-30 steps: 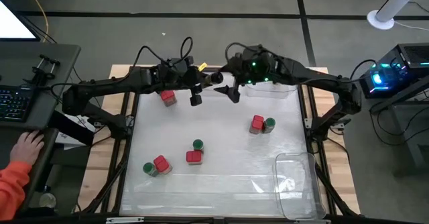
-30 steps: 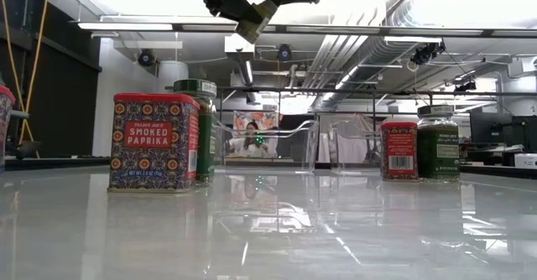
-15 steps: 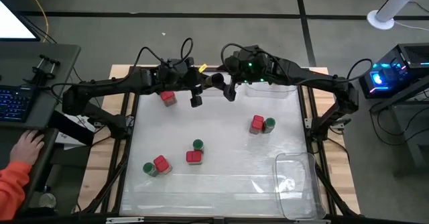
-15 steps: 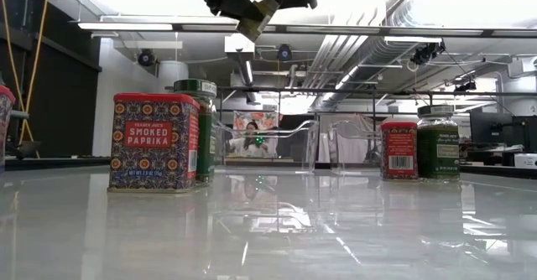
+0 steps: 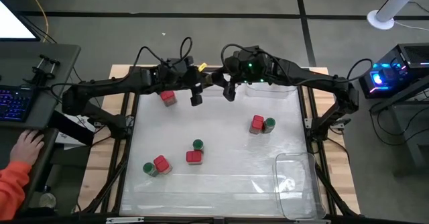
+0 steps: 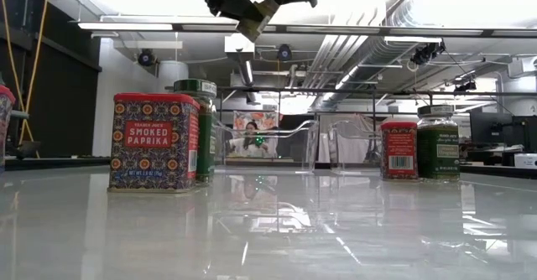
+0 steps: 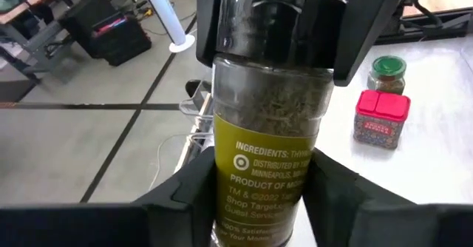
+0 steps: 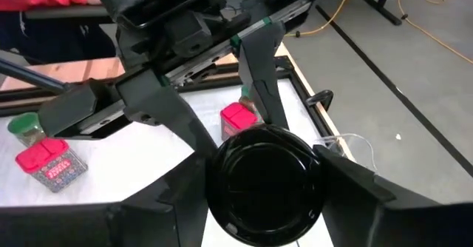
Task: Sort spices by type
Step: Put the black seasoning bottle into the top right transparent bin
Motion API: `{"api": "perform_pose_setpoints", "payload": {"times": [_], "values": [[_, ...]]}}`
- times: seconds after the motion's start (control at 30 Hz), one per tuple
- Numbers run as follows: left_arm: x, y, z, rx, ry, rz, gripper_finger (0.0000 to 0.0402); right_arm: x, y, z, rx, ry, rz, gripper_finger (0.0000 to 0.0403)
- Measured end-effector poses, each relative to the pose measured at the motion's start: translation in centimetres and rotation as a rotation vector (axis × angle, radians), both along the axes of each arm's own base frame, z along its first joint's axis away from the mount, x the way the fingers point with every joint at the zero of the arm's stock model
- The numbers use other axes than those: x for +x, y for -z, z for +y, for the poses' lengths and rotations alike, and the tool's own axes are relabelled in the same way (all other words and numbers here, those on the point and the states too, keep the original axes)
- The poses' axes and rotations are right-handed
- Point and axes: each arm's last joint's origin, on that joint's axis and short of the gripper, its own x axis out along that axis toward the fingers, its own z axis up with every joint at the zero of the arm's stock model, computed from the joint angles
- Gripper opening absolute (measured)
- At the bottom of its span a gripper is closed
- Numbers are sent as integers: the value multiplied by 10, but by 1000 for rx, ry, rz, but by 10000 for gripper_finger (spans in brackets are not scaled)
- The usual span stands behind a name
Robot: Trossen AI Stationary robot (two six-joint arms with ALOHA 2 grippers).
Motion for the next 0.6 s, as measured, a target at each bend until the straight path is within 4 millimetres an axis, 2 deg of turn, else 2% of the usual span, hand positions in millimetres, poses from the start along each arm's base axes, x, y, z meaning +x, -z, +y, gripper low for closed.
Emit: {"api": "perform_pose_setpoints", "payload": {"times": [0.17, 0.33, 0.47, 0.6], "values": [[-8, -5, 0, 37, -100, 9, 223, -5, -3, -6, 4, 14, -9, 199], [-25, -4, -1, 70, -235, 121, 281, -22, -8, -20, -17, 98, 84, 199], [-41, -1, -5, 11, -271, 201, 294, -36, -4, -31, 0, 136, 192, 199], [-55, 1, -11, -154, -279, 174, 295, -65, 3, -47, 7, 247, 375, 199]]}}
